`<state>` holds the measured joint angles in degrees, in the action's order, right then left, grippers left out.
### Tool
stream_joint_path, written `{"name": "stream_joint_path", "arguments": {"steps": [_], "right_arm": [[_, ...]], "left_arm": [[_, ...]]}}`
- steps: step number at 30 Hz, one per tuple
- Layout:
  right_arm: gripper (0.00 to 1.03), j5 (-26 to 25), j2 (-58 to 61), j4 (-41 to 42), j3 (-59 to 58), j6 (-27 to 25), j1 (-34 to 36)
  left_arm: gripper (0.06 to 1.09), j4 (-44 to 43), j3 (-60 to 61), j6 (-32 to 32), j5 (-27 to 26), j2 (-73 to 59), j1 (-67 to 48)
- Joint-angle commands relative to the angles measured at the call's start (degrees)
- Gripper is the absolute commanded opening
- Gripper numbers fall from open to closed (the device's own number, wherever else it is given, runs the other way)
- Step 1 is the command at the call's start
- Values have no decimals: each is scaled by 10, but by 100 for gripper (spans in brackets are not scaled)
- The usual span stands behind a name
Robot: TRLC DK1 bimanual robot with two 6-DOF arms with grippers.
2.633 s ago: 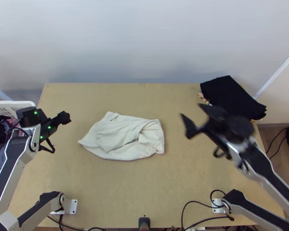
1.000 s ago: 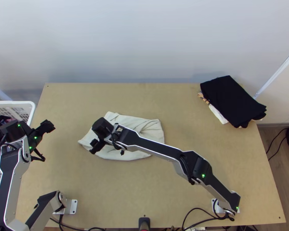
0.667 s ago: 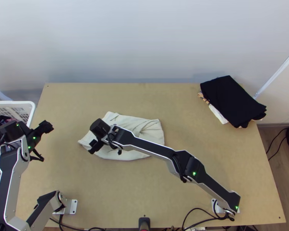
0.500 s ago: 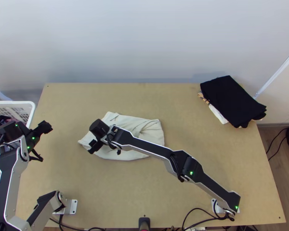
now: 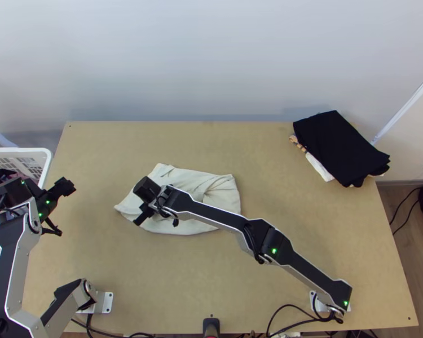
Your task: Fold the t-shirt
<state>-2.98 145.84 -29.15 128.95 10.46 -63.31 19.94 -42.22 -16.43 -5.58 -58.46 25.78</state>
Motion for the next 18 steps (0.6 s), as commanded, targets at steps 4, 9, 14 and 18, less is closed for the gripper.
{"name": "stream_joint_path", "arguments": {"steps": [4, 9, 14, 18], "right_arm": [[3, -16, -44, -10, -2, 0, 8], [3, -26, -105, -13, -13, 2, 24], [3, -41, -160, -16, -34, 10, 45], [3, -61, -209, -16, -64, 10, 67]], "left_arm": [[105, -4, -8, 3, -8, -3, 1], [105, -4, -12, 3, -9, -3, -8], [105, -4, -16, 3, -9, 4, -50], [105, -4, -28, -10, -9, 4, -82]]}}
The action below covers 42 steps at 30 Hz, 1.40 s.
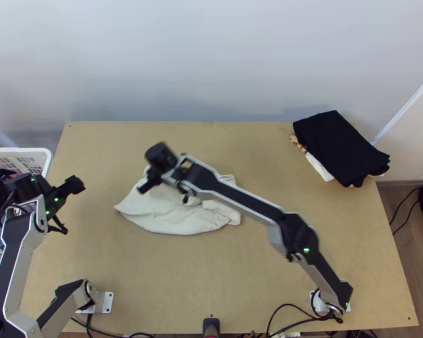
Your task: Fold the t-shirt
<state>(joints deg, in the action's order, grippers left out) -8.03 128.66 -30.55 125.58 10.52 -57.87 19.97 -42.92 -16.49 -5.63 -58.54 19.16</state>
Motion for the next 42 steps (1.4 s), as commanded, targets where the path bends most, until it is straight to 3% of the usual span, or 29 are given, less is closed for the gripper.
{"name": "stream_joint_path", "arguments": {"steps": [1, 24, 42], "right_arm": [[3, -16, -49, -2, -39, 9, 19], [3, -52, -372, 44, -340, 16, 231], [3, -51, -506, 94, -488, 2, 405]], "left_arm": [[105, -5, -23, -10, -9, 5, -23], [105, -26, -67, -27, 4, -50, -153], [105, -36, -94, -20, 26, -123, -239]]}}
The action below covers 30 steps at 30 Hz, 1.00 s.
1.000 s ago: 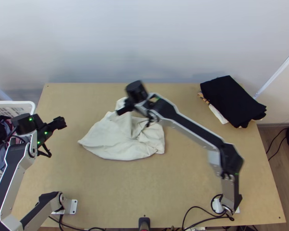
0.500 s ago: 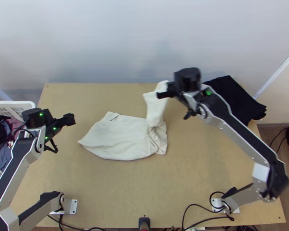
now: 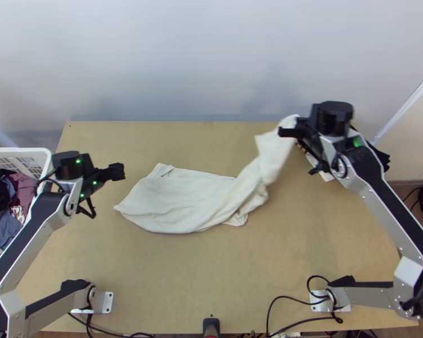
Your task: Fold the t-shirt
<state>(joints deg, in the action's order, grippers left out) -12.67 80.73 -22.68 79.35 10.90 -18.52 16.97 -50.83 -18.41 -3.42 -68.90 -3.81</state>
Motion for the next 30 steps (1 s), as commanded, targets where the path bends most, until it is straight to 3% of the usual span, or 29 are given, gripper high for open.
{"name": "stream_joint_path", "arguments": {"steps": [1, 8, 12, 13, 15, 30], "right_arm": [[3, -4, -33, 17, -34, -2, 16], [3, -1, -57, 40, -75, -3, 26], [3, 0, -58, 51, -83, -2, 25], [3, 1, -58, 58, -86, -2, 25], [3, 1, -56, 60, -87, -2, 25], [3, 2, -37, 75, -89, 0, 26]], "left_arm": [[105, -6, -16, 2, 3, -28, -14], [104, 12, -59, 20, 3, -132, -37], [103, 57, -113, 7, -49, -200, -31], [98, 65, -125, 7, -57, -214, -31], [93, 68, -142, 6, -58, -240, -30], [93, 122, -197, 18, -48, -339, -52]]}}
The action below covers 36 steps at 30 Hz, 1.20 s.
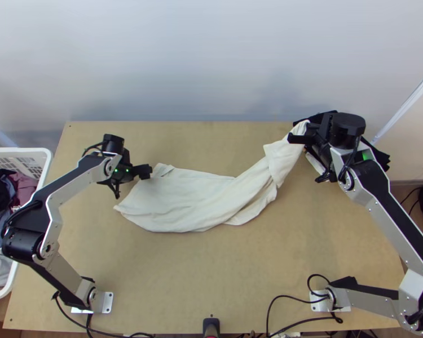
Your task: Fold the t-shirt
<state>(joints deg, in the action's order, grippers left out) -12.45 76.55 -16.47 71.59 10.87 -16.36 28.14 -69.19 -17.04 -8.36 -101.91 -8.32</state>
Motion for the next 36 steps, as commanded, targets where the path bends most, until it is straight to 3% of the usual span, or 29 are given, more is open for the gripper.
{"name": "stream_joint_path", "arguments": {"steps": [1, 3, 6, 8, 10, 11, 17, 28, 36], "right_arm": [[3, 0, 5, 13, -11, 0, 5], [3, 0, 7, 13, -10, 0, 5], [3, 0, 7, 15, -10, -1, 5], [3, 1, 6, 15, -8, -2, 5], [3, 1, 4, 15, -8, -2, 6], [3, 1, 4, 15, -8, -2, 7], [3, 1, 0, 15, -4, -2, 20], [3, 0, 7, -3, 36, -13, 35], [3, 4, 75, -90, 168, -9, 45]], "left_arm": [[93, 16, -14, 4, 1, -10, -10], [90, 24, -15, 7, 1, -12, -14], [73, 33, -6, 11, 2, -11, -20], [52, 29, 5, 16, 11, -4, -25], [15, 13, 14, 16, 39, 5, -28], [10, 10, 14, 17, 42, 7, -28], [10, 1, -5, 28, 44, 51, -5], [10, 46, -164, -11, 58, 109, 49], [10, 56, -276, -22, 83, 111, 66]]}}
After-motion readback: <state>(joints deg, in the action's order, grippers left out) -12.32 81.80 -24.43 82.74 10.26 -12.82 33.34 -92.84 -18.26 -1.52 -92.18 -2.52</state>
